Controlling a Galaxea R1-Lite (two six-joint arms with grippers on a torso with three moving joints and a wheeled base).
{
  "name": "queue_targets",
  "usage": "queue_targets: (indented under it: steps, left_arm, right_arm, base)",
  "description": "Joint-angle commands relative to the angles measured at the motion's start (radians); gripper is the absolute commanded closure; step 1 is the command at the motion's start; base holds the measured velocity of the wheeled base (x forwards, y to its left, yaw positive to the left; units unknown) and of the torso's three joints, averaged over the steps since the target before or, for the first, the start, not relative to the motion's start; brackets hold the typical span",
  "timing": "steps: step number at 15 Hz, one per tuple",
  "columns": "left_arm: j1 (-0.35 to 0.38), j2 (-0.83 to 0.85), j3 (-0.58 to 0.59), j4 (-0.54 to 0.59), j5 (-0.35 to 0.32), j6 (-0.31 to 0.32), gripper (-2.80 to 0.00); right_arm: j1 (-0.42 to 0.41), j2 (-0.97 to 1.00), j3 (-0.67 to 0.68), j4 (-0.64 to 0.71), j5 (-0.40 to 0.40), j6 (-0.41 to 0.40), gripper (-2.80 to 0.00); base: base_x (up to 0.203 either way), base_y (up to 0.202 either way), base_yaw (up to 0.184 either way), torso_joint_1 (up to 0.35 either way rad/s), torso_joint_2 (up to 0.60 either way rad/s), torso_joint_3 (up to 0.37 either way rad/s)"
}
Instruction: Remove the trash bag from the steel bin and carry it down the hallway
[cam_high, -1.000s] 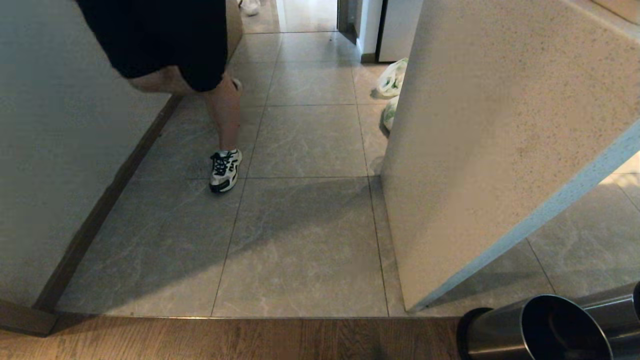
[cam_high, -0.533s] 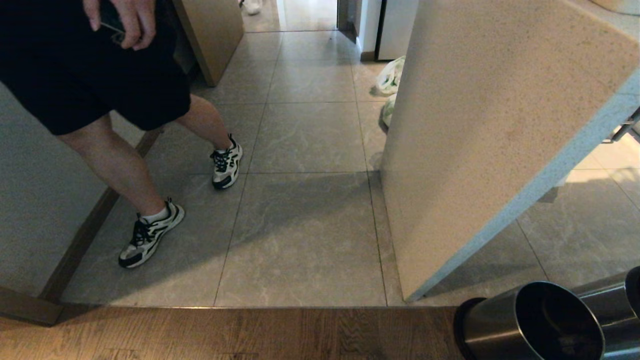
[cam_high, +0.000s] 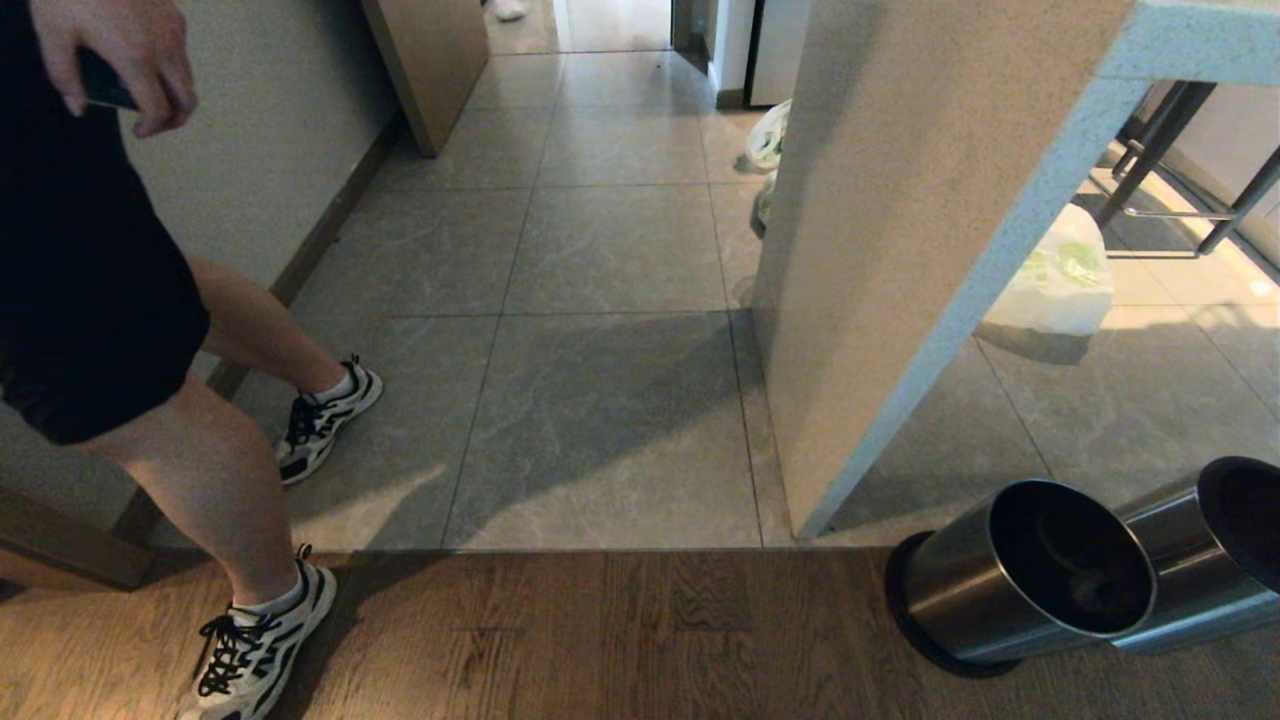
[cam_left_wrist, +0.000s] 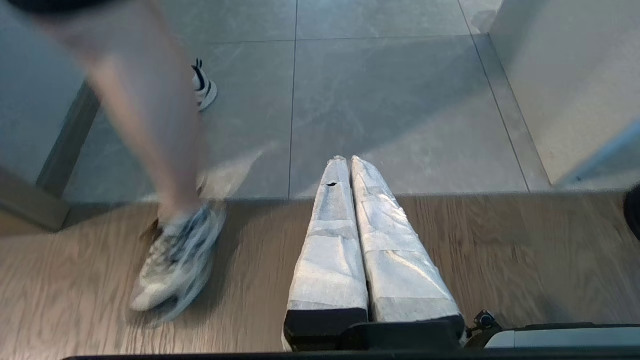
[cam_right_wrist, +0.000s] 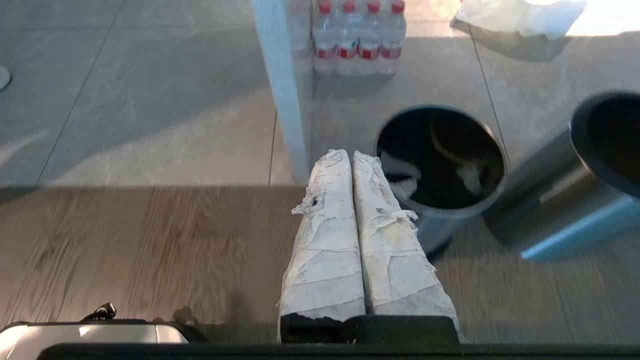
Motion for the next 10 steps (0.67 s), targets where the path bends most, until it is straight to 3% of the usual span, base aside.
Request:
queue_targets:
  steps: [1, 10]
  left_arm:
    - [0.0, 0.0, 0.0, 0.0, 0.0, 0.0, 0.0]
    - [0.0, 0.0, 0.0, -0.001, 0.0, 0.002, 0.0]
  right_arm:
    - [0.001, 0.0, 0.0, 0.0, 0.0, -0.001, 0.0]
    - [0.001, 0.0, 0.0, 0.0, 0.0, -0.001, 0.0]
  base:
    - [-0.174, 0.0, 0.001, -0.002, 0.0, 0.002]
    - [-0.014, 0.0, 0.0, 0.001, 0.0, 0.0]
